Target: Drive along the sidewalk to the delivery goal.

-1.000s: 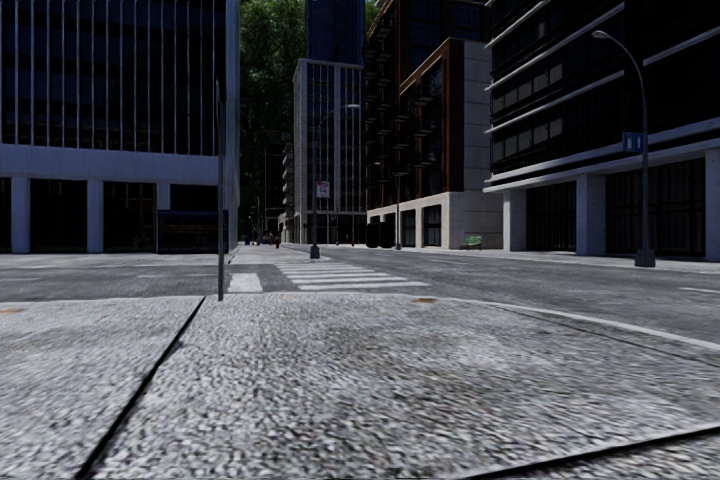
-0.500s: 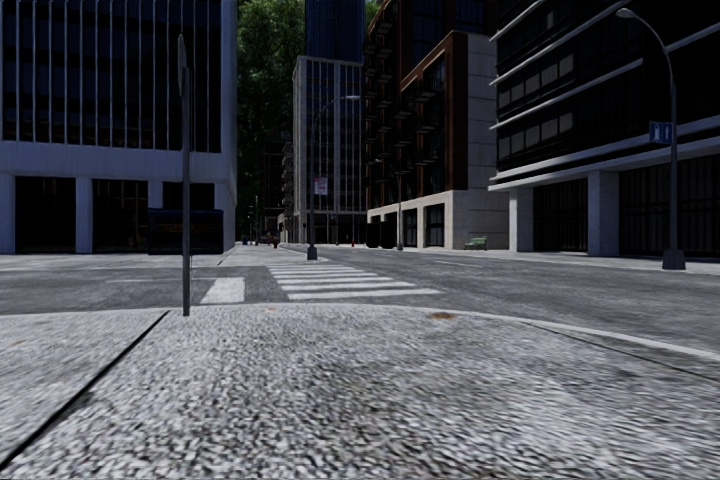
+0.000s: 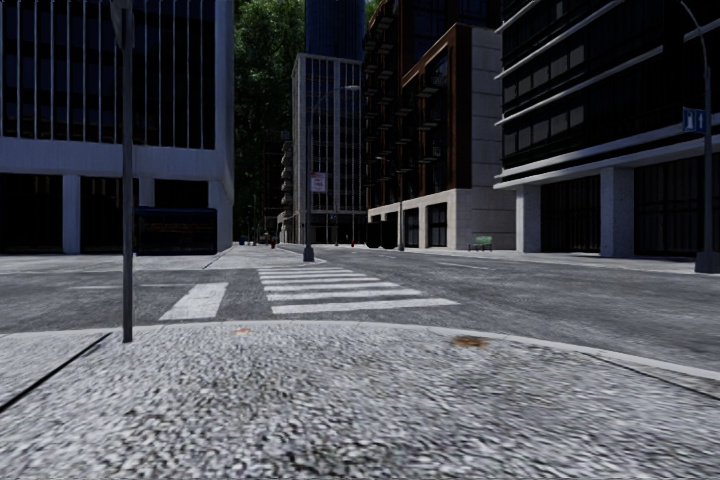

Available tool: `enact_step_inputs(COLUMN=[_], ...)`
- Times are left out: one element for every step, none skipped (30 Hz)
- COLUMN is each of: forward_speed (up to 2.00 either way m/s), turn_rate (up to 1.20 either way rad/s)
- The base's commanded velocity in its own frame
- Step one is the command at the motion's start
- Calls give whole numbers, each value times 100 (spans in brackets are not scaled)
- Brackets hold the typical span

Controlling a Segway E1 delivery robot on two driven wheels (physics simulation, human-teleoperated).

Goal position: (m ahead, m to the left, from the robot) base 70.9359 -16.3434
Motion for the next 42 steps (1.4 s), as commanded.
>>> enact_step_inputs(forward_speed=[200, 200, 200, 200, 200, 200, 200, 200, 200, 200, 200, 200, 200, 200, 200, 200, 200, 200, 200, 200, 200, 200, 200, 192, 192, 175, 166, 164, 164, 163, 163, 163, 163, 163, 163, 163, 163, 163, 163, 163, 164, 164], turn_rate=[0, 0, 0, 0, 0, 0, 0, 0, 0, 0, 0, 0, 0, 0, 0, 0, 0, 0, 0, 5, 5, 10, 16, 18, 18, 19, 20, 21, 21, 21, 22, 22, 22, 22, 22, 22, 22, 22, 22, 22, 24, 26])
